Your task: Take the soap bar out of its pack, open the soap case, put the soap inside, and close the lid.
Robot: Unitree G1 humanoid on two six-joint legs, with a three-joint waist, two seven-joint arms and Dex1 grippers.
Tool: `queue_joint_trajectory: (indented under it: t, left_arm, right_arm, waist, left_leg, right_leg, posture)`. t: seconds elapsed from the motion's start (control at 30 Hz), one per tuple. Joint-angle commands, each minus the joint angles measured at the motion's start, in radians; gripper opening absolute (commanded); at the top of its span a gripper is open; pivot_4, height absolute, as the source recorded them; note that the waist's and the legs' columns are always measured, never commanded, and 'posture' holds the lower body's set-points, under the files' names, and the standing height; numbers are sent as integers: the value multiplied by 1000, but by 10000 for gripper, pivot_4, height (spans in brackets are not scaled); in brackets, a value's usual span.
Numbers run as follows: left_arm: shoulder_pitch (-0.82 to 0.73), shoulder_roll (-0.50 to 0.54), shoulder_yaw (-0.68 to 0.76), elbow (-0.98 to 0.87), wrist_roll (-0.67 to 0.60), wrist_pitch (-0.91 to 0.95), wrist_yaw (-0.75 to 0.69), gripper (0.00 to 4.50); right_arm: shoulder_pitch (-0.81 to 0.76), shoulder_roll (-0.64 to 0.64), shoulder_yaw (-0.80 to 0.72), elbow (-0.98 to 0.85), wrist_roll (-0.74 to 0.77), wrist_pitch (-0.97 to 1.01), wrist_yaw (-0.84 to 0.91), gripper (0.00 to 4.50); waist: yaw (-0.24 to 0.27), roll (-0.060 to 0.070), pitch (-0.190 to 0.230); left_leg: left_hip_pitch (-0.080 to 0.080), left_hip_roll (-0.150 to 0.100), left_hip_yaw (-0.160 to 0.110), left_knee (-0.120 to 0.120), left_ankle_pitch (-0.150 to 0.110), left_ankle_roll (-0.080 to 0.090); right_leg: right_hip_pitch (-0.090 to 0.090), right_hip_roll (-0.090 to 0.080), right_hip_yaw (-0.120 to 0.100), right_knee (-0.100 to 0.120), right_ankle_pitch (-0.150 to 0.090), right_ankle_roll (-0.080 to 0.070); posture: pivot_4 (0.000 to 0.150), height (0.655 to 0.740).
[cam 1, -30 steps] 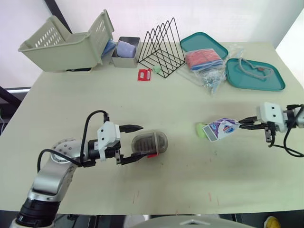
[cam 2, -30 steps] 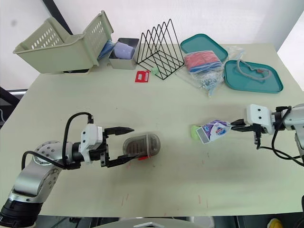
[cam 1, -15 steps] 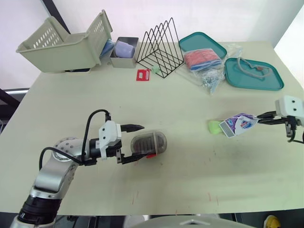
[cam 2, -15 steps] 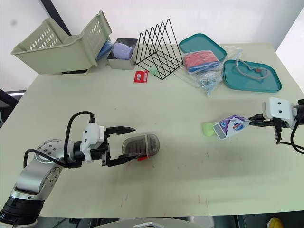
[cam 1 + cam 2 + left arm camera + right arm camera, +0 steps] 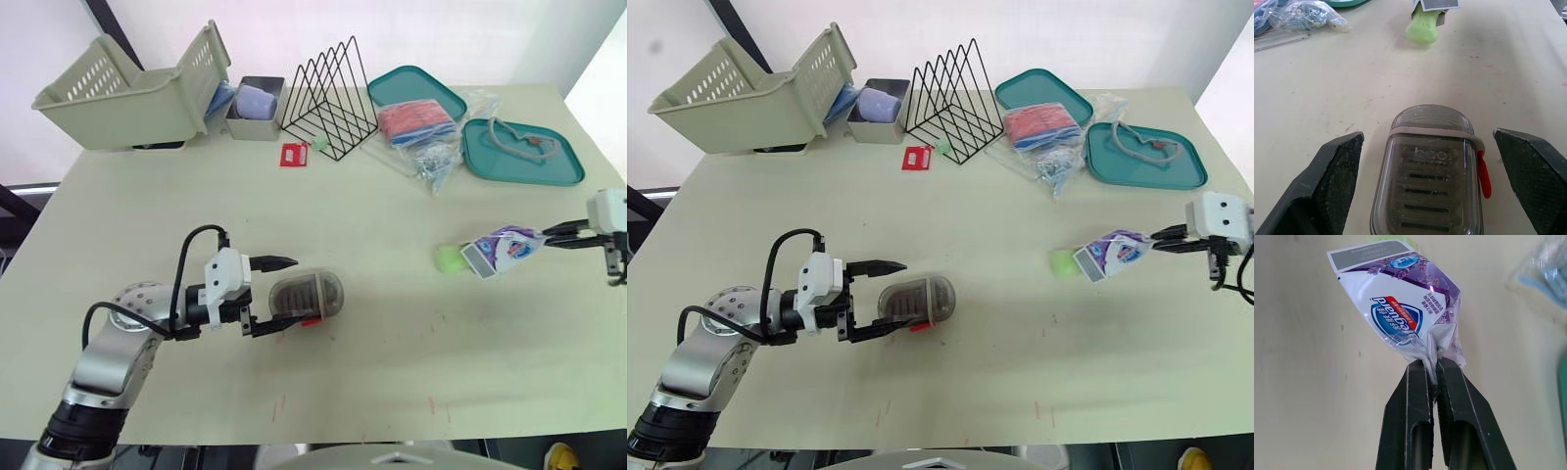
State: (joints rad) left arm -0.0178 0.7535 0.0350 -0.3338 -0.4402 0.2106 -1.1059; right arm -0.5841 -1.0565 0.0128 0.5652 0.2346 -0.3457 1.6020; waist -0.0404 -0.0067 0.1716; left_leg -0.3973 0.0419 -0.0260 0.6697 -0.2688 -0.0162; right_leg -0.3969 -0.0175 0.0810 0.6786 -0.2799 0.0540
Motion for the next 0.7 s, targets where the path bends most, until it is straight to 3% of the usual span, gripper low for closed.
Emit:
queue_joint_trajectory:
  t: [0.03,0.7]
  left_arm:
    - [0,0,6,-22,-3,-9,6,45000]
    - [16,-5,-1,-23,8,-22,20,45000]
  right_arm:
    - [21,-5,-33,-99,35,58,-21,243]
    - [-93,-59,25,43,-167,-154,-36,243]
  waist:
    - [3,0,0]
    - [1,1,0]
  left_leg:
    - [0,0,0,0,0,0]
    - [0,0,0,0,0,0]
  right_leg:
    - [0,0,0,0,0,0]
    - [0,0,0,0,0,0]
  posture:
    - [1500,7400]
    - [1500,7400]
